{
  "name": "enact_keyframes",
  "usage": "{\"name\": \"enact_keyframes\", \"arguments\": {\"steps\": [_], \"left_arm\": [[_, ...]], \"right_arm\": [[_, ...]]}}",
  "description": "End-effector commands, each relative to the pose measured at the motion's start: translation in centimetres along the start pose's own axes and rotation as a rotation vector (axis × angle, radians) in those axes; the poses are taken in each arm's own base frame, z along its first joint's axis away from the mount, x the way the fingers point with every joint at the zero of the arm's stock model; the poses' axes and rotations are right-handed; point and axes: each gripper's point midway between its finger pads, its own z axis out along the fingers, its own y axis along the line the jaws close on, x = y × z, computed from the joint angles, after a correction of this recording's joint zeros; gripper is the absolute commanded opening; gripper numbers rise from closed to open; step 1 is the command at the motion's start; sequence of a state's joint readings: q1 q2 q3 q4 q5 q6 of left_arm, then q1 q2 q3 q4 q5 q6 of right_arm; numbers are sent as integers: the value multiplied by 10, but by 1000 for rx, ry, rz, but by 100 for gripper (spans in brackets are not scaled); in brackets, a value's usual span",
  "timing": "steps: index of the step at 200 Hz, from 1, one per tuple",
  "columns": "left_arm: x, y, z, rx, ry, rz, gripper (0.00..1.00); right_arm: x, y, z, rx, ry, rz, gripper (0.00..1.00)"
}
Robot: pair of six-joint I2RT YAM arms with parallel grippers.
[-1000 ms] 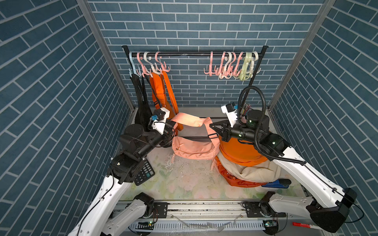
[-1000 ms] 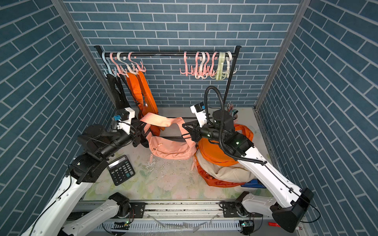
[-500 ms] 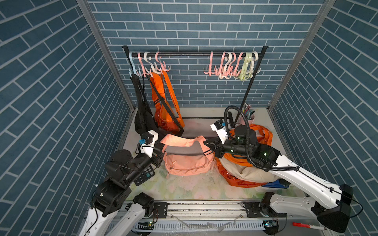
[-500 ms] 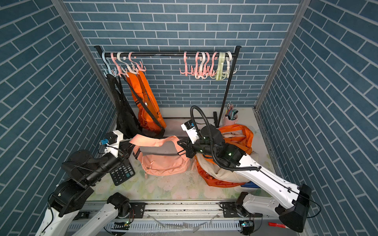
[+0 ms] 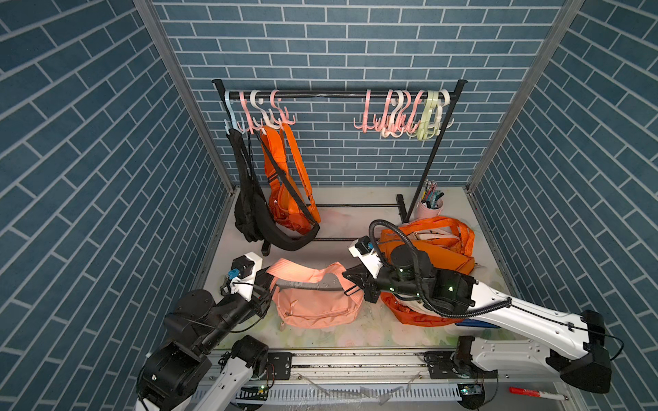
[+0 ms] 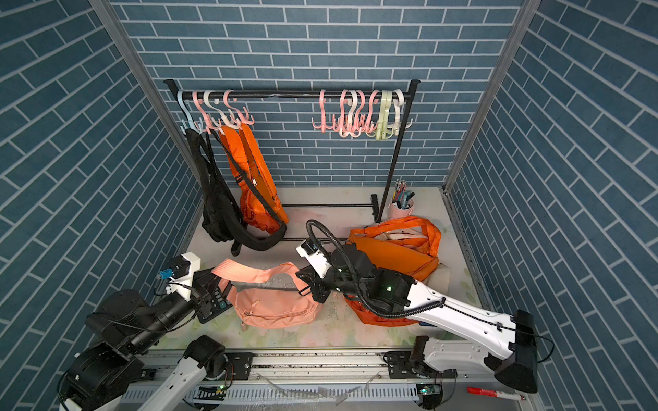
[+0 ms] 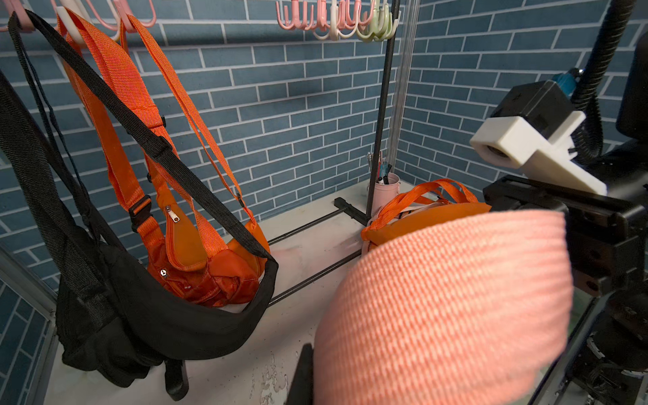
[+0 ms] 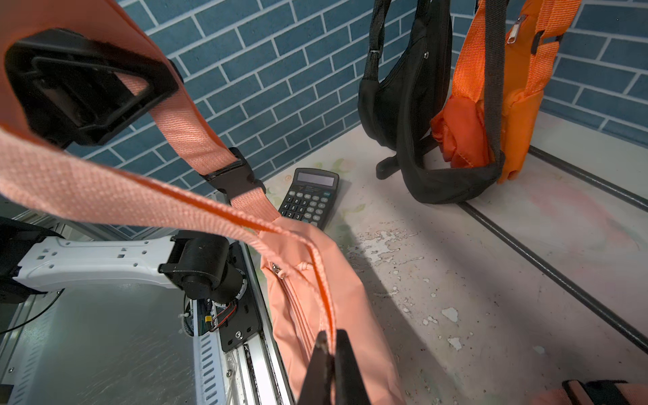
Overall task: Take the bag off the hook
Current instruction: Place the bag at the center of the board.
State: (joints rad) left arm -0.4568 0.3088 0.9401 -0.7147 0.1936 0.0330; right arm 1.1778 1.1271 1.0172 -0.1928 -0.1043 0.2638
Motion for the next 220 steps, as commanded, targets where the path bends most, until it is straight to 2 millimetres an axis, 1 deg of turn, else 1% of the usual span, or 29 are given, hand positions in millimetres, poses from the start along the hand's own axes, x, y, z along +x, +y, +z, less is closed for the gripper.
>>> {"name": "enact_keyframes", "arguments": {"steps": [1,27,54,70,84,91,105,107,113,126,158,169,197,220], "left_arm": [[9,0,-3,-4,16,-20,0],[21,3,11,-10,51,-52,0],[44,17,38,-81,146,-105,0],[59,29,57,-139,215,-152,0],[70,39,74,-193,252,-195,0],[72,42,82,-208,254,-213,0],[75,48,99,-232,256,-240,0],[73,49,100,-237,249,-244,0],[79,52,110,-253,272,-254,0],[83,60,122,-296,284,-264,0],[95,73,149,-358,296,-259,0],[97,76,158,-373,294,-255,0],[102,80,184,-386,317,-231,0],[106,78,206,-398,336,-175,0]], "right_arm": [[-11,-2,-4,40,-65,-44,0],[-2,-15,5,108,-56,-32,0],[12,-35,18,209,-21,-12,0],[21,-54,25,307,10,1,0],[30,-80,28,452,43,9,0],[36,-92,29,512,65,14,0],[45,-110,31,579,88,40,0],[47,-111,32,584,89,46,0],[49,-117,32,595,87,62,0],[54,-127,32,609,73,102,0],[60,-156,21,634,23,204,0],[60,-164,19,637,18,222,0],[64,-182,21,642,31,250,0],[72,-196,25,648,47,271,0]]}}
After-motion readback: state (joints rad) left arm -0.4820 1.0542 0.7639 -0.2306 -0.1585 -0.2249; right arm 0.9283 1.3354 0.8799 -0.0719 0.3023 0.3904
